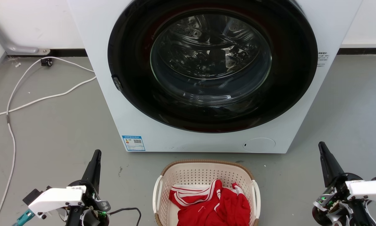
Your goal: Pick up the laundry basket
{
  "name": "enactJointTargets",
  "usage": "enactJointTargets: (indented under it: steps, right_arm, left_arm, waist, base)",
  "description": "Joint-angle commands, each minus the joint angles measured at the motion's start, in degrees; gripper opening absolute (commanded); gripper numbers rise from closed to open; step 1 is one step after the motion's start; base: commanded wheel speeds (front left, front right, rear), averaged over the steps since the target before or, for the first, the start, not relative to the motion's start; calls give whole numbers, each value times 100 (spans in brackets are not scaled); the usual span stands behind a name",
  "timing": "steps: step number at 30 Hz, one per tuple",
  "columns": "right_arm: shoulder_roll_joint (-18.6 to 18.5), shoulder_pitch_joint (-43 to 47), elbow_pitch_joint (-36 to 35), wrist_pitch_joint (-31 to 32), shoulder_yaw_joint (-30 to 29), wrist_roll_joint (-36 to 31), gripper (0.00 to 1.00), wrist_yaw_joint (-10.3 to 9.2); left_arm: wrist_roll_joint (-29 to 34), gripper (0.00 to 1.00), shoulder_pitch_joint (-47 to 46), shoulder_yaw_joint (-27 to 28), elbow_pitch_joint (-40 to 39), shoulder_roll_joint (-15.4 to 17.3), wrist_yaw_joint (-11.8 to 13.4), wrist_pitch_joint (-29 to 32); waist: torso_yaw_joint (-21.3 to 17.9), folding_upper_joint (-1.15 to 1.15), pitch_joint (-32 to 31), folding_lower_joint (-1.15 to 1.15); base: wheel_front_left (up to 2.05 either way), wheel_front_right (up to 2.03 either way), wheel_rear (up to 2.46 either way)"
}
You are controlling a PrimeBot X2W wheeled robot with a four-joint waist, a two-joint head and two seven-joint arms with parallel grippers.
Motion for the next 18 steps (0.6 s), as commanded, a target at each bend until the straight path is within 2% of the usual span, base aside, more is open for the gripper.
enactJointTargets:
  steps: [1, 7, 8, 11, 18]
  right_arm:
    - [20, -74, 4, 18, -10, -24, 0, 0]
    - [22, -74, 4, 21, -13, -28, 0, 0]
    - [2, 0, 0, -1, -4, -3, 100, 0]
    - [17, 129, 136, -9, 10, -4, 100, -1]
    - [17, 229, -36, -217, 108, -129, 100, -1]
  left_arm:
    - [9, 0, -52, 21, 7, -5, -20, 16]
    - [12, 0, -53, 23, 7, -7, -20, 18]
    - [2, 100, 0, 2, 0, -1, 0, -3]
    - [4, 100, 120, -21, 137, -22, 7, -16]
    - [105, 100, 207, -118, -17, -20, 5, -224]
  waist:
    - [0, 0, 0, 0]
    - [0, 0, 0, 0]
    - [0, 0, 0, 0]
    - [0, 0, 0, 0]
    - [-4, 0, 2, 0]
  base:
    - [0, 0, 0]
    - [0, 0, 0]
    - [0, 0, 0]
    - [0, 0, 0]
    - [0, 0, 0]
